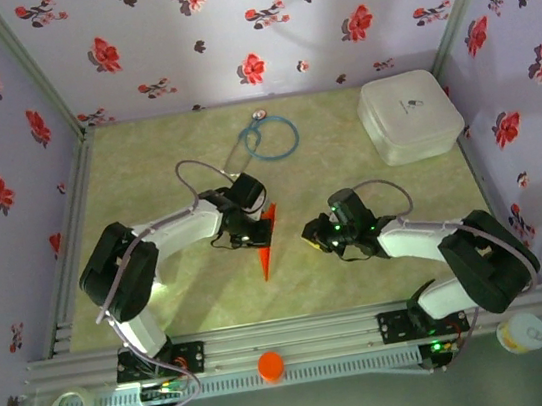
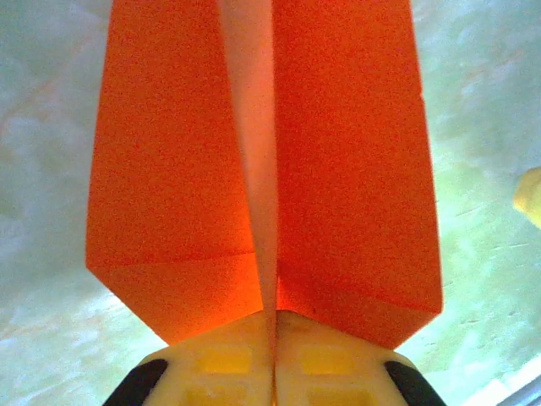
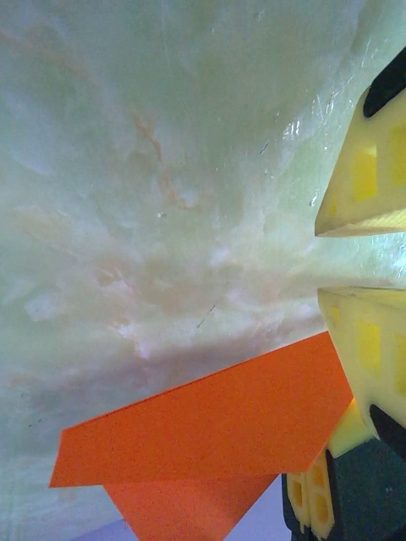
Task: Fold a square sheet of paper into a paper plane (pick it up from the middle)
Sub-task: Turn over a paper plane at the center of the table.
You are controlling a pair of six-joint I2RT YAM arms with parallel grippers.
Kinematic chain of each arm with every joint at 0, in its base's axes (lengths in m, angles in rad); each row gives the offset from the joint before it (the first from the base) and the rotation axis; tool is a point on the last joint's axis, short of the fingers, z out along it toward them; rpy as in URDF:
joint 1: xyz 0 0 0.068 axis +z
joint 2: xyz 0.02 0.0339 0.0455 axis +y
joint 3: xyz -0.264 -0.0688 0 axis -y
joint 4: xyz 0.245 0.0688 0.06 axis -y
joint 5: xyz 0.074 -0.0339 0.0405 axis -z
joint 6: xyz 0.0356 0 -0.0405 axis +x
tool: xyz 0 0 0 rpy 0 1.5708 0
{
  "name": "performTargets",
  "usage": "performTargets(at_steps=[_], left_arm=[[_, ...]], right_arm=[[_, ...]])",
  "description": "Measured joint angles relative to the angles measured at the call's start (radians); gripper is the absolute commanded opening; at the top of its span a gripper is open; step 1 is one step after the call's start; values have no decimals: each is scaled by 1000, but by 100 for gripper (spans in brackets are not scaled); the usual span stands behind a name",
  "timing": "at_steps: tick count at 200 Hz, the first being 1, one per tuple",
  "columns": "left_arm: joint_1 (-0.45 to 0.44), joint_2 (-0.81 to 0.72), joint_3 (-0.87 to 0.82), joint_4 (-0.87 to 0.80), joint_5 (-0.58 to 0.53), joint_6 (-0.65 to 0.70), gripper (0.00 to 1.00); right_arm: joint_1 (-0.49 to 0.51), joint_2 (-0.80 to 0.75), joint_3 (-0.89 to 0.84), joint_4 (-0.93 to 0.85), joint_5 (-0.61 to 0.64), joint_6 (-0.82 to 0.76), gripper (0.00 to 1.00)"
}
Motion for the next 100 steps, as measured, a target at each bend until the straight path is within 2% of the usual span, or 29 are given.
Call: performTargets(at_steps=[100], left_arm=[[-13,1,1,-48,-56,6,15]], right_arm=[[6,0,0,-4,7,0,24]])
